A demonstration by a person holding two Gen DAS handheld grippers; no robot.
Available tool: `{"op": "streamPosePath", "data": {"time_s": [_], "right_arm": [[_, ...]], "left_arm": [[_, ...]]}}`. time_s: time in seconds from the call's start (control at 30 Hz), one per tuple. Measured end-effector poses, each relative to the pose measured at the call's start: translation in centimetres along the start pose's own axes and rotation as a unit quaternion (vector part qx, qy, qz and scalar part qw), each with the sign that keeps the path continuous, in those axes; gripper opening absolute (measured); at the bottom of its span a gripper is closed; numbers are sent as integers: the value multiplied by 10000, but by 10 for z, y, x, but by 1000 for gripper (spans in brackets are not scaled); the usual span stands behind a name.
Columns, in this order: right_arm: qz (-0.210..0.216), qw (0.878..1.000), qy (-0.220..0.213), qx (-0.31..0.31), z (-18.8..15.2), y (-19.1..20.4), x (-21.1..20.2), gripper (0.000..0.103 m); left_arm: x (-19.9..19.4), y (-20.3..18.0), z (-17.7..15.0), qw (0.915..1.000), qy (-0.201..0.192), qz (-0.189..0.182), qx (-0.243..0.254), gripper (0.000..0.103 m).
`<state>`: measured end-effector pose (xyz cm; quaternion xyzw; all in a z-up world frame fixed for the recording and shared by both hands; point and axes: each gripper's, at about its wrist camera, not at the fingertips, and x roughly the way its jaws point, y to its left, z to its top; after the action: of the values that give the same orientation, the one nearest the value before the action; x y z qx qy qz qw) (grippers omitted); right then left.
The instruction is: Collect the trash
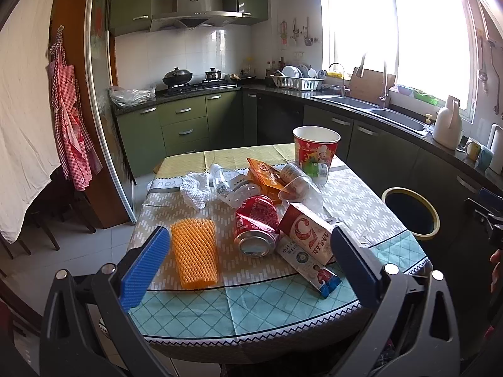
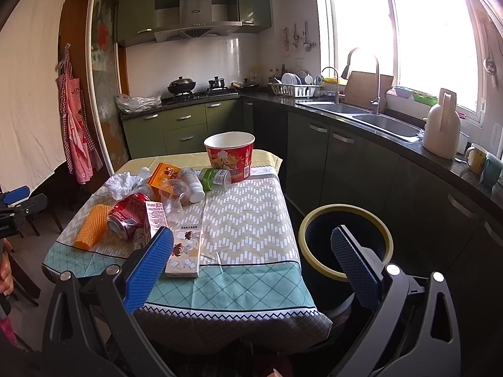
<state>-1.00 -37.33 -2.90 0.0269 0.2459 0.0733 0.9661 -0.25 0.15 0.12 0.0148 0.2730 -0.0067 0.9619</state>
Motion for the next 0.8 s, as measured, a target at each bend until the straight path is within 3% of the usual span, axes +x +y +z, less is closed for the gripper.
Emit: {"op": "streamPosePath", "data": {"time_s": [0.8], "right_arm": [[-1, 10000, 32, -34, 1, 2, 1, 99]], "left_arm": [[6, -4, -3, 10000, 38, -10, 70, 97]]}}
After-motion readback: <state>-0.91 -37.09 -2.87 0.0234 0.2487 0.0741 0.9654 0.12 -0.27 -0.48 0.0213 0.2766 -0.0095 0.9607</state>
